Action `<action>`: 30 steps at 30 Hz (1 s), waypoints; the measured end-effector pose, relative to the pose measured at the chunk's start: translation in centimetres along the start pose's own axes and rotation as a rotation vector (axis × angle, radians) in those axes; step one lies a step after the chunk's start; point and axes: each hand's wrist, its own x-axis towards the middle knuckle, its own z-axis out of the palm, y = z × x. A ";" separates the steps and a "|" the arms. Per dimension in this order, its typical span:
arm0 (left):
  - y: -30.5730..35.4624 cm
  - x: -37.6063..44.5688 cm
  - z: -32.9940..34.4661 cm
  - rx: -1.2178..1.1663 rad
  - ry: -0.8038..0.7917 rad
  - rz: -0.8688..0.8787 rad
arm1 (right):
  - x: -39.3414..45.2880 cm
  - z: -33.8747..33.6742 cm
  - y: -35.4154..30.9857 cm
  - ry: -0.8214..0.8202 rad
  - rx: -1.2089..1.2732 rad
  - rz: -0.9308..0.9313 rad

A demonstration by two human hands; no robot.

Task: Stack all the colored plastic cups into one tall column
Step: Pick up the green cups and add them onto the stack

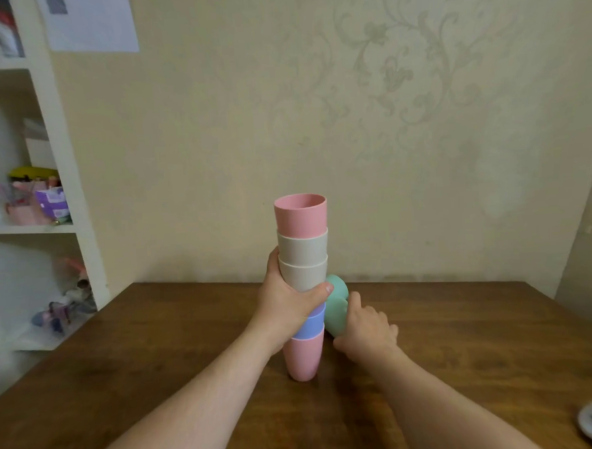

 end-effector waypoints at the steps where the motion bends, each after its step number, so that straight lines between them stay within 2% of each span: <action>1: -0.1 0.0 0.0 0.002 -0.001 0.001 | -0.1 -0.6 0.2 -0.054 -0.049 0.016; 4: -0.1 0.0 0.0 -0.001 0.001 0.001 | -0.5 -2.0 1.1 -0.207 -0.164 0.044; 6: 0.1 -0.2 0.2 -0.013 0.001 -0.005 | -0.7 -2.5 2.1 -0.217 -0.140 0.030; 14: 0.5 -1.8 1.9 -0.020 -0.019 -0.012 | -4.1 -0.6 6.7 0.106 0.400 -0.097; 17: 0.9 -2.2 2.2 -0.007 -0.001 0.001 | -5.3 0.5 7.7 0.173 0.561 -0.087; 25: 3.2 -2.6 1.0 -0.067 -0.120 0.041 | -6.3 0.3 7.6 0.119 0.609 -0.071; 30: 7.7 -1.3 0.8 -0.084 -0.017 0.098 | -6.6 0.4 7.0 0.155 0.632 -0.074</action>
